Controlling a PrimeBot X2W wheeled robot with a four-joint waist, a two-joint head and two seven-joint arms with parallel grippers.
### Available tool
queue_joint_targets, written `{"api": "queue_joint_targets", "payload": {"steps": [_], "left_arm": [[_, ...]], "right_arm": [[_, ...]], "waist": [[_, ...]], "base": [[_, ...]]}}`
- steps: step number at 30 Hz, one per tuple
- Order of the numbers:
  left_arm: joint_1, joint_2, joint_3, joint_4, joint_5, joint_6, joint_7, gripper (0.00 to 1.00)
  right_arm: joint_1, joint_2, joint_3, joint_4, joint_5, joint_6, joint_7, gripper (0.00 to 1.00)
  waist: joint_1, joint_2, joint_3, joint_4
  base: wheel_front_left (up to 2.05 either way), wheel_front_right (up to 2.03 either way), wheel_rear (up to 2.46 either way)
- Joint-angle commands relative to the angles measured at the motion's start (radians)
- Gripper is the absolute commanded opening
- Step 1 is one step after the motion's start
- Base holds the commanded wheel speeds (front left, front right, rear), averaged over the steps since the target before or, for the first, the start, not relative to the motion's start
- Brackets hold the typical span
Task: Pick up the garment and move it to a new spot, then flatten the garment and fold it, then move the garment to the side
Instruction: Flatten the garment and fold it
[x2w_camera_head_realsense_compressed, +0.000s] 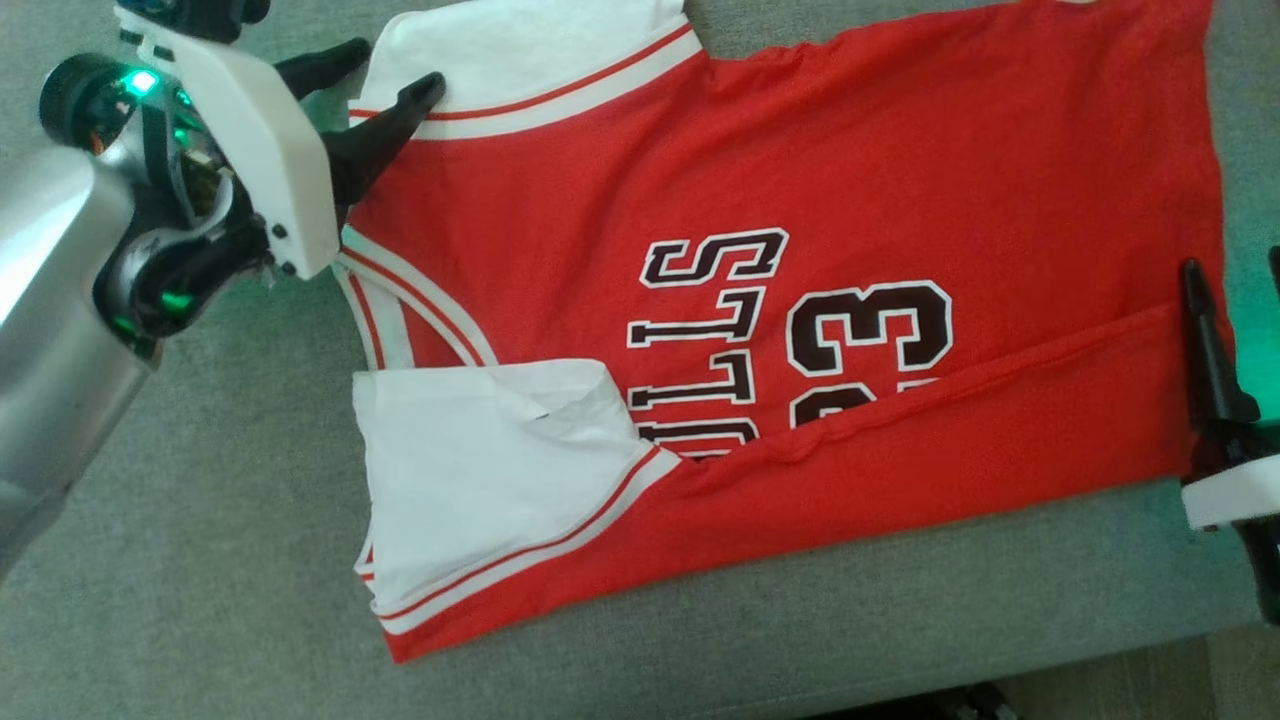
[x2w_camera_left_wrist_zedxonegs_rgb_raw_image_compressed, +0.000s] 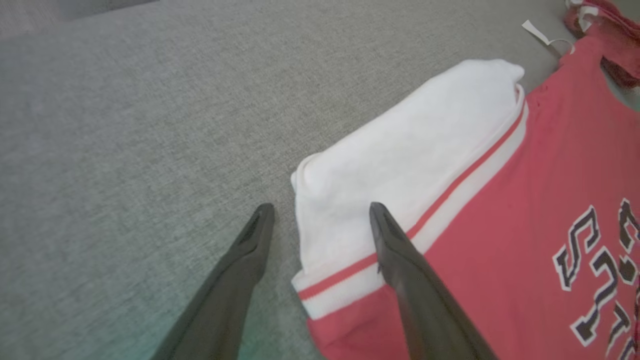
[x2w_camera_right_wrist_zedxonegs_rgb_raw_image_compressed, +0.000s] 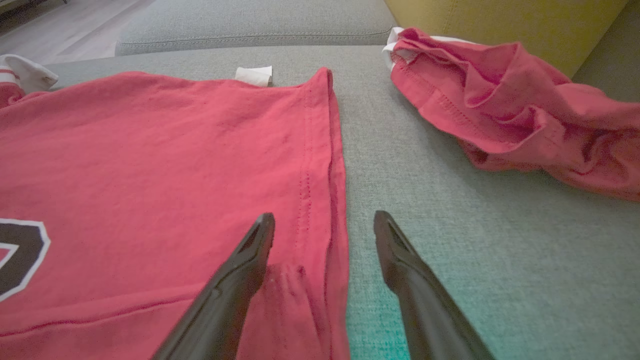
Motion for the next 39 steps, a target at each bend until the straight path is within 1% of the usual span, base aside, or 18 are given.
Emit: {"api": "queue_joint_targets", "payload": {"steps": [1,2,8,9,13,15,19,22,25,27,30,31,32,36,39], "left_arm": [[-0.033,0.052,0.019,-0.031,-0.008,-0.006,-0.013,0.48],[-0.037,0.057,0.012,-0.038,-0.017,-0.006,-0.03,0.0],[-0.087,0.107,-0.058,-0.091,0.005,-0.006,-0.183,0.0],[-0.087,0.107,-0.058,-0.091,0.005,-0.006,-0.183,0.0],[-0.101,0.142,-0.126,-0.171,0.014,-0.006,-0.273,0.0],[-0.101,0.161,-0.167,-0.224,0.039,-0.006,-0.315,0.0],[-0.075,0.192,-0.258,-0.324,0.131,-0.006,-0.39,0.0],[-0.022,0.19,-0.305,-0.378,0.189,-0.006,-0.453,0.0],[0.045,0.176,-0.338,-0.4,0.254,0.004,-0.502,0.0],[0.091,0.156,-0.354,-0.394,0.299,0.017,-0.534,0.0],[0.157,0.11,-0.365,-0.355,0.347,0.039,-0.589,0.0],[0.176,0.093,-0.368,-0.338,0.36,0.047,-0.602,0.54],[0.195,0.075,-0.37,-0.32,0.37,0.054,-0.614,1.0],[0.255,0.013,-0.374,-0.264,0.377,0.081,-0.656,1.0],[0.283,-0.008,-0.361,-0.252,0.35,0.112,-0.671,1.0]], "right_arm": [[0.009,-0.019,0.001,-0.024,-0.004,-0.001,-0.009,1.0],[0.008,-0.018,0.0,-0.024,-0.005,-0.001,-0.01,1.0],[0.001,-0.007,0.0,-0.012,-0.011,-0.001,-0.015,1.0],[0.001,-0.007,0.0,-0.012,-0.011,-0.001,-0.015,1.0],[0.001,-0.003,-0.001,0.001,-0.009,-0.001,-0.02,1.0],[0.005,-0.003,-0.004,0.008,-0.003,-0.001,-0.023,1.0],[0.014,0.003,-0.007,0.019,0.003,-0.001,-0.029,1.0],[0.019,0.004,-0.008,0.027,0.008,-0.001,-0.034,1.0],[0.022,0.006,-0.005,0.033,0.011,-0.001,-0.038,1.0],[0.024,0.006,-0.006,0.037,0.014,-0.001,-0.04,1.0],[0.029,0.006,-0.007,0.042,0.016,-0.001,-0.042,1.0],[0.03,0.006,-0.006,0.043,0.016,-0.001,-0.041,1.0],[0.031,0.006,-0.006,0.045,0.017,-0.001,-0.041,1.0],[0.034,0.003,-0.002,0.049,0.02,-0.001,-0.038,1.0],[0.039,0.002,0.0,0.053,0.02,-0.001,-0.036,1.0]], "waist": [[0.0,0.0,0.003,0.0],[0.0,0.0,0.004,0.0],[0.0,0.0,-0.004,0.006],[0.0,0.0,-0.004,0.006],[0.0,0.0,-0.022,0.016],[0.0,0.0,-0.031,0.023],[0.0,0.0,-0.046,0.033],[0.0,0.0,-0.054,0.038],[0.0,0.0,-0.06,0.043],[0.0,0.0,-0.065,0.048],[0.0,0.0,-0.073,0.057],[0.0,0.0,-0.076,0.06],[0.0,0.0,-0.079,0.064],[0.0,0.0,-0.097,0.073],[0.0,0.0,-0.112,0.078]], "base": [[0.0,0.0,0.0],[0.0,0.0,0.0],[0.0,0.0,0.0],[0.0,0.0,0.0],[0.0,0.0,0.0],[0.0,0.0,0.0],[0.0,0.0,0.0],[0.0,0.0,0.0],[0.0,0.0,0.0],[0.0,0.0,0.0],[0.0,0.0,0.0],[0.0,0.0,0.0],[0.0,0.0,0.0],[0.0,0.0,0.0],[0.0,0.0,0.0]]}}
